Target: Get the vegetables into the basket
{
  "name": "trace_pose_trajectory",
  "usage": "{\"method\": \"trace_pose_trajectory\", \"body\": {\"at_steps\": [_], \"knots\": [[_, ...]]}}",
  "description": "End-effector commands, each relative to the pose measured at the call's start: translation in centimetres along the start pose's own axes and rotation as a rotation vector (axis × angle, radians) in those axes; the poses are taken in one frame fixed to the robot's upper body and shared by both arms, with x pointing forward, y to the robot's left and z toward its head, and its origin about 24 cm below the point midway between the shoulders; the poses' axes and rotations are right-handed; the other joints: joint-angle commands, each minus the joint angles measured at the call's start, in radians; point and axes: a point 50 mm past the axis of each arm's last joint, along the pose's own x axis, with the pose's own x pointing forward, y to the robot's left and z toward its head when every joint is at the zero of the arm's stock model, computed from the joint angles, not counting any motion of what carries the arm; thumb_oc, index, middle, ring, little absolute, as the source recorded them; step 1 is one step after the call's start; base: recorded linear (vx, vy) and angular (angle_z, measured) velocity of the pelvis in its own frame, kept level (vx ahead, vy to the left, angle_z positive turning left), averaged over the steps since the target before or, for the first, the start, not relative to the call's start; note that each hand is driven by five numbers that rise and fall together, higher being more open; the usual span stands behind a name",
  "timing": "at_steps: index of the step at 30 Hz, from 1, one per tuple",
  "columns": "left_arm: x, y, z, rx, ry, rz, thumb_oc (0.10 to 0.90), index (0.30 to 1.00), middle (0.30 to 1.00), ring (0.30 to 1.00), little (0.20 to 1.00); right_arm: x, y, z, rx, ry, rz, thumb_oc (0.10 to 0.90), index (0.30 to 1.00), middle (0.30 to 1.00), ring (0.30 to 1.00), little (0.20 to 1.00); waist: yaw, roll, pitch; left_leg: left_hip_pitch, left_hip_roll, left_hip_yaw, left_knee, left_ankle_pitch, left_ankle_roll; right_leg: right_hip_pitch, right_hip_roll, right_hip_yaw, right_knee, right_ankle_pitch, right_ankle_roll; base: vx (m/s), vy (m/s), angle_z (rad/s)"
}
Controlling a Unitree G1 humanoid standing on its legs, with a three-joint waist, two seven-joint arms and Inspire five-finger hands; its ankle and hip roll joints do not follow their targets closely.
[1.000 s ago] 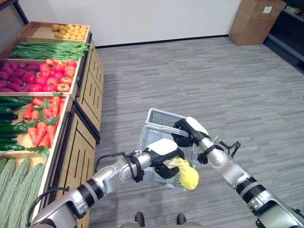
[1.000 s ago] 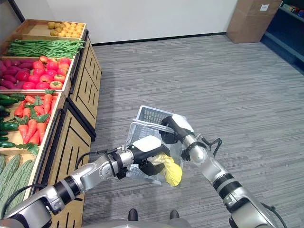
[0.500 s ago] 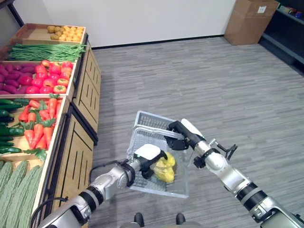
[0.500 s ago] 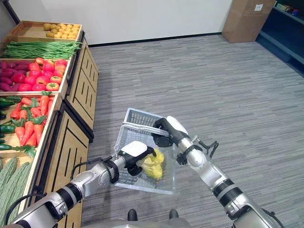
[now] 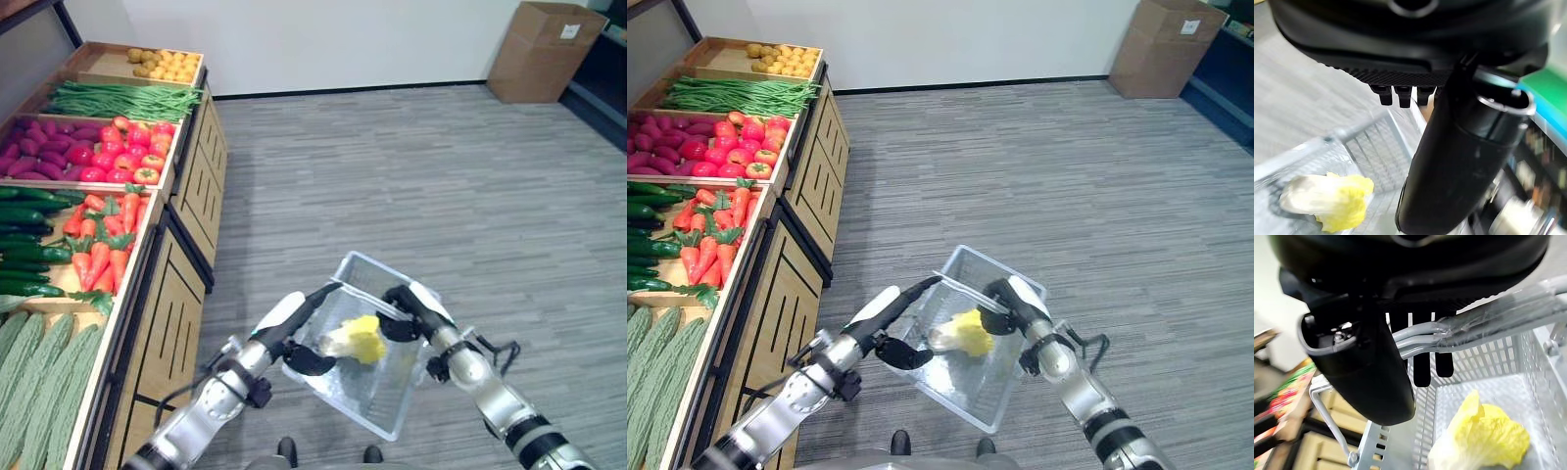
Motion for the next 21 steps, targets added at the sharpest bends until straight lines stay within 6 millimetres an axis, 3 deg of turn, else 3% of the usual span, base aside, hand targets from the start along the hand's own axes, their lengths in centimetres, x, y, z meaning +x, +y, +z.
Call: {"method": "trace_pose_trajectory", "body": {"at_steps": [1, 3, 4, 7, 8, 10, 12, 13, 14, 16, 21], "knots": [[0.6, 2.9, 0.6, -0.04, -0.07, 0.067, 0.9, 1.0, 1.0, 1.0, 1.0, 1.6, -3.6, 4.2, 0.011, -0.209, -0.185, 0.4, 0.3, 0.3, 0.3, 0.3, 0.019, -0.049, -0.081, -0.003, 0.022, -0.003, 0.001, -0.045, -0.031, -0.027, -0.046, -0.048, 0.011, 0.025, 0.037, 0.0, 0.002, 0.17], [-1.3, 3.4, -2.4, -0.033, 0.074, 0.113, 0.9, 1.0, 1.0, 1.0, 1.0, 0.9, -3.2, 1.2, 0.003, -0.091, -0.188, 0.4, 0.3, 0.3, 0.3, 0.3, 0.027, -0.049, -0.077, -0.006, 0.02, -0.012, 0.001, -0.042, -0.032, -0.026, -0.048, -0.054, 0.011, 0.025, 0.038, 0.0, -0.004, 0.1], [-2.6, 3.3, -5.3, -0.05, 0.213, 0.155, 0.9, 1.0, 1.0, 1.0, 1.0, 0.4, -2.9, -0.8, -0.002, -0.006, -0.19, 0.4, 0.3, 0.3, 0.3, 0.3, 0.031, -0.05, -0.076, -0.01, 0.019, -0.016, 0.001, -0.04, -0.031, -0.028, -0.049, -0.057, 0.011, 0.026, 0.039, 0.0, -0.002, 0.09], [-4.7, 2.4, -9.5, -0.055, 0.44, 0.197, 0.9, 1.0, 1.0, 1.0, 1.0, -0.5, -2.4, -3.6, 0.001, 0.115, -0.186, 0.4, 0.3, 0.3, 0.3, 0.3, 0.034, -0.052, -0.072, -0.014, 0.018, -0.019, 0.001, -0.037, -0.031, -0.031, -0.051, -0.061, 0.013, 0.026, 0.04, 0.0, 0.003, 0.05], [-4.7, 2.3, -9.5, -0.054, 0.439, 0.198, 0.9, 1.0, 1.0, 1.0, 1.0, -0.5, -2.4, -3.6, 0.0, 0.115, -0.187, 0.4, 0.3, 0.3, 0.3, 0.3, 0.034, -0.051, -0.072, -0.014, 0.018, -0.019, 0.001, -0.037, -0.031, -0.031, -0.051, -0.061, 0.014, 0.026, 0.04, 0.0, 0.01, 0.08], [-7.0, 0.3, -13.2, -0.083, 0.677, 0.191, 0.9, 1.0, 1.0, 1.0, 1.0, -1.3, -1.9, -5.2, -0.002, 0.187, -0.174, 0.4, 0.3, 0.3, 0.3, 0.3, 0.032, -0.053, -0.065, -0.016, 0.015, -0.017, 0.001, -0.036, -0.03, -0.036, -0.052, -0.063, 0.017, 0.027, 0.04, 0.0, 0.011, 0.06], [-7.5, -0.1, -14.2, -0.065, 0.746, 0.197, 0.9, 1.0, 1.0, 1.0, 1.0, -1.4, -1.7, -5.5, -0.001, 0.202, -0.171, 0.4, 0.3, 0.3, 0.3, 0.3, 0.029, -0.054, -0.061, -0.017, 0.015, -0.015, 0.001, -0.037, -0.029, -0.039, -0.053, -0.063, 0.019, 0.027, 0.04, 0.0, 0.0, 0.0], [-8.6, -1.5, -15.7, -0.017, 0.87, 0.153, 0.9, 1.0, 1.0, 1.0, 1.0, -1.5, -1.6, -5.6, 0.0, 0.204, -0.165, 0.4, 0.3, 0.3, 0.3, 0.3, 0.024, -0.056, -0.052, -0.018, 0.014, -0.011, 0.001, -0.039, -0.027, -0.048, -0.055, -0.057, 0.027, 0.023, 0.041, -0.02, 0.031, 0.0], [-8.7, -1.8, -15.9, -0.012, 0.895, 0.147, 0.9, 1.0, 1.0, 1.0, 1.0, -1.5, -1.5, -5.7, -0.001, 0.209, -0.163, 0.4, 0.3, 0.3, 0.3, 0.3, 0.023, -0.057, -0.048, -0.018, 0.012, -0.009, 0.001, -0.039, -0.025, -0.052, -0.055, -0.055, 0.033, 0.022, 0.04, -0.01, 0.04, -0.02], [-10.7, -3.2, -17.3, -0.026, 1.046, 0.12, 0.9, 1.0, 1.0, 1.0, 1.0, -1.8, -1.0, -6.2, 0.0, 0.23, -0.14, 0.4, 0.3, 0.3, 0.3, 0.3, 0.021, -0.06, -0.041, -0.016, 0.011, 0.0, 0.006, -0.044, -0.021, -0.059, -0.059, -0.045, 0.048, 0.019, 0.04, 0.01, 0.046, -0.07], [-13.5, -5.1, -18.3, 0.001, 1.224, 0.021, 0.9, 1.0, 1.0, 1.0, 1.0, -2.0, -0.6, -6.3, -0.023, 0.232, -0.103, 0.4, 0.3, 0.3, 0.3, 0.3, 0.018, -0.071, -0.016, -0.037, 0.002, 0.012, 0.065, -0.079, -0.002, -0.092, -0.073, -0.017, 0.117, 0.002, 0.044, 0.01, 0.084, -0.12]]}}
